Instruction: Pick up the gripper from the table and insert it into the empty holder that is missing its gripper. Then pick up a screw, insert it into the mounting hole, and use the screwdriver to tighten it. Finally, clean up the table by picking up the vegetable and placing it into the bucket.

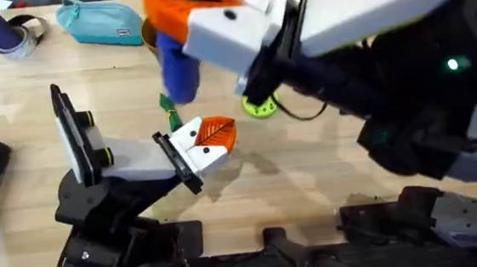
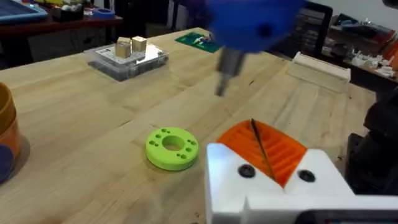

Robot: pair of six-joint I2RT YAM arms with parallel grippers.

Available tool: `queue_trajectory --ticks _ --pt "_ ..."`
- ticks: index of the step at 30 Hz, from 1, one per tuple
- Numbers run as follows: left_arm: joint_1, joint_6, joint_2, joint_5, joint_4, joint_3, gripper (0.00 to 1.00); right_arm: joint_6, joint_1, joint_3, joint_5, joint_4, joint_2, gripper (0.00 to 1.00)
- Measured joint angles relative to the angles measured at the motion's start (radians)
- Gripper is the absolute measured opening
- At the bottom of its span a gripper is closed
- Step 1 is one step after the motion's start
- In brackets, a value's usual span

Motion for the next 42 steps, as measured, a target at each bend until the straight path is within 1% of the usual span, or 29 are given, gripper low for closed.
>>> queue_trajectory --ticks 2,5,9,12,15,17,20,22,24,29,35,37,39,40,41,42 --pt "0.000 0.000 0.000 0.000 0.000 0.000 0.010 -0.025 -0.043 0.000 -0.001 -0.041 0.000 0.023" --pt "0.000 0.000 0.000 0.000 0.000 0.000 0.010 -0.078 -0.132 0.001 -0.003 -0.135 0.000 0.023" --pt "0.000 0.000 0.000 0.000 0.000 0.000 0.010 -0.187 -0.280 0.004 0.002 -0.299 0.000 0.022" --pt "0.000 0.000 0.000 0.000 0.000 0.000 0.010 -0.305 -0.401 0.008 0.012 -0.479 0.000 0.022" --pt "0.000 0.000 0.000 0.000 0.000 0.000 0.010 -0.454 -0.508 0.012 0.068 -0.720 0.000 0.022" --pt "0.000 0.000 0.000 0.000 0.000 0.000 0.010 -0.567 -0.564 0.014 0.131 -0.876 0.001 0.022" --pt "0.000 0.000 0.000 0.000 0.000 0.000 0.010 -0.742 -0.622 0.013 0.245 -1.034 0.015 0.022" --pt "0.000 0.000 0.000 0.000 0.000 0.000 0.010 -0.853 -0.644 0.013 0.305 -1.081 0.036 0.022" --pt "0.000 0.000 0.000 0.000 0.000 0.000 0.010 -0.961 -0.654 0.013 0.347 -1.096 0.066 0.022" --pt "0.000 0.000 0.000 0.000 0.000 0.000 0.010 -1.187 -0.653 0.013 0.368 -1.020 0.178 0.022" --pt "0.000 0.000 0.000 0.000 0.000 0.000 0.010 -1.317 -0.627 0.014 0.337 -0.871 0.369 0.022" --pt "0.000 0.000 0.000 0.000 0.000 0.000 0.010 -1.345 -0.604 0.014 0.338 -0.859 0.414 0.022" --pt "0.000 0.000 0.000 0.000 0.000 0.000 0.010 -1.364 -0.579 0.021 0.354 -0.865 0.432 0.022" --pt "0.000 0.000 0.000 0.000 0.000 0.000 0.010 -1.367 -0.569 0.026 0.353 -0.872 0.433 0.033" --pt "0.000 0.000 0.000 0.000 0.000 0.000 0.010 -1.369 -0.559 0.030 0.356 -0.878 0.435 0.089" --pt "0.000 0.000 0.000 0.000 0.000 0.000 0.010 -1.370 -0.550 0.034 0.359 -0.885 0.435 0.209"
